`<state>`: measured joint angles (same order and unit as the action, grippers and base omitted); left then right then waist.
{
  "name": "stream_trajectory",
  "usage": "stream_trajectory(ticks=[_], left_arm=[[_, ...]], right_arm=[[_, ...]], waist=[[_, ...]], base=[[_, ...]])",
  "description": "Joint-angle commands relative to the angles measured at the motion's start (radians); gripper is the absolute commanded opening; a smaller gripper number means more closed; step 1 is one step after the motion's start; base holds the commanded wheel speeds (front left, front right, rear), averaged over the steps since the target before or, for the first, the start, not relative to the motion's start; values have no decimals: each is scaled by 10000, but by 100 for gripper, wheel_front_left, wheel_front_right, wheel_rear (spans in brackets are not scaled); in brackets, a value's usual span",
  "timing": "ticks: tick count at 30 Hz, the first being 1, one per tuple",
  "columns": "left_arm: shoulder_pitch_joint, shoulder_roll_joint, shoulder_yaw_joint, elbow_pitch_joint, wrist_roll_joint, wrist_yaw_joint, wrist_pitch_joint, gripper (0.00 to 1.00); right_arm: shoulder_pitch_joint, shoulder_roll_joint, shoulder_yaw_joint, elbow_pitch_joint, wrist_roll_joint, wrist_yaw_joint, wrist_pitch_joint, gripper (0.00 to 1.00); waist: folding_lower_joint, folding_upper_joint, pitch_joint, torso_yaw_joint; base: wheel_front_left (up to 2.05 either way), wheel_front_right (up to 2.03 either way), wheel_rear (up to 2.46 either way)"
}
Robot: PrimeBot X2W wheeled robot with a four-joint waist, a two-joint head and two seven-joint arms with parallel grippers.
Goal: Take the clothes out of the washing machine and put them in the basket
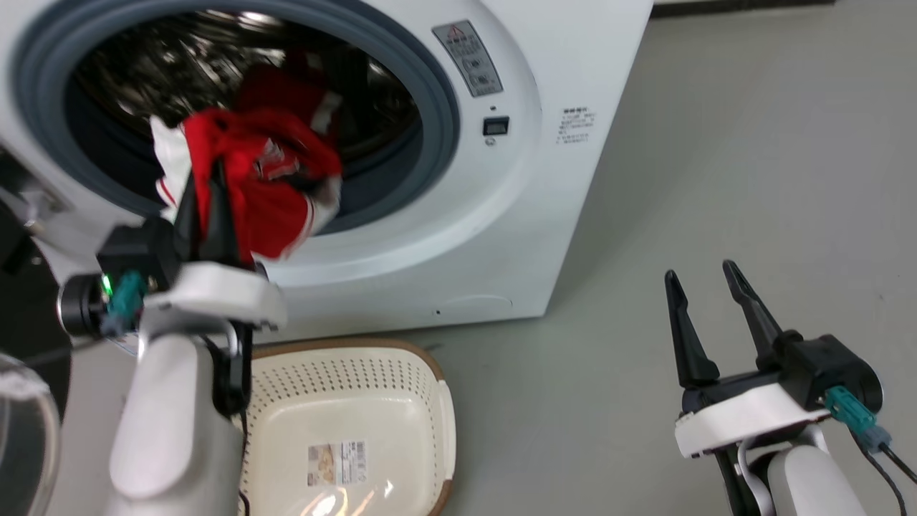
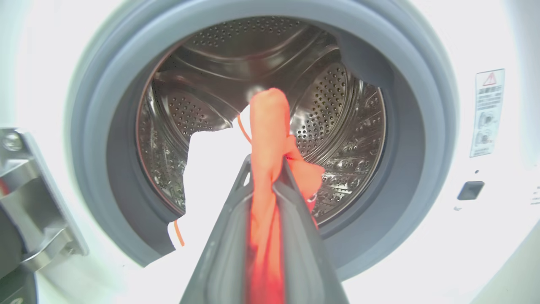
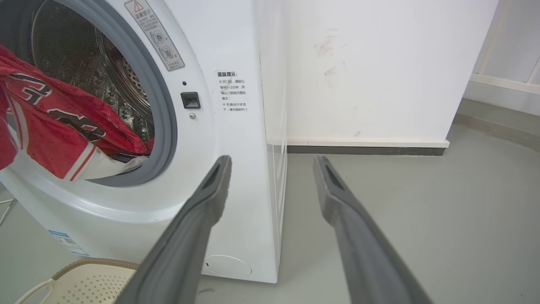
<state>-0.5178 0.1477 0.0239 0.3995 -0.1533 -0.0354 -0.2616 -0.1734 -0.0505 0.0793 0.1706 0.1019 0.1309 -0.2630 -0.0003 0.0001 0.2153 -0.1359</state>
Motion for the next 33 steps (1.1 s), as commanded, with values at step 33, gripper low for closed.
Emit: stream_trajectory(ticks=[33], left_arm=[[4030,-972,-1586,1583,-1408,577,-40,0]], right_arm=[[-486,7,352,-343,-11,-5,-27,100]], waist=[[3,-1,1859,314]], base=[[0,0,0]])
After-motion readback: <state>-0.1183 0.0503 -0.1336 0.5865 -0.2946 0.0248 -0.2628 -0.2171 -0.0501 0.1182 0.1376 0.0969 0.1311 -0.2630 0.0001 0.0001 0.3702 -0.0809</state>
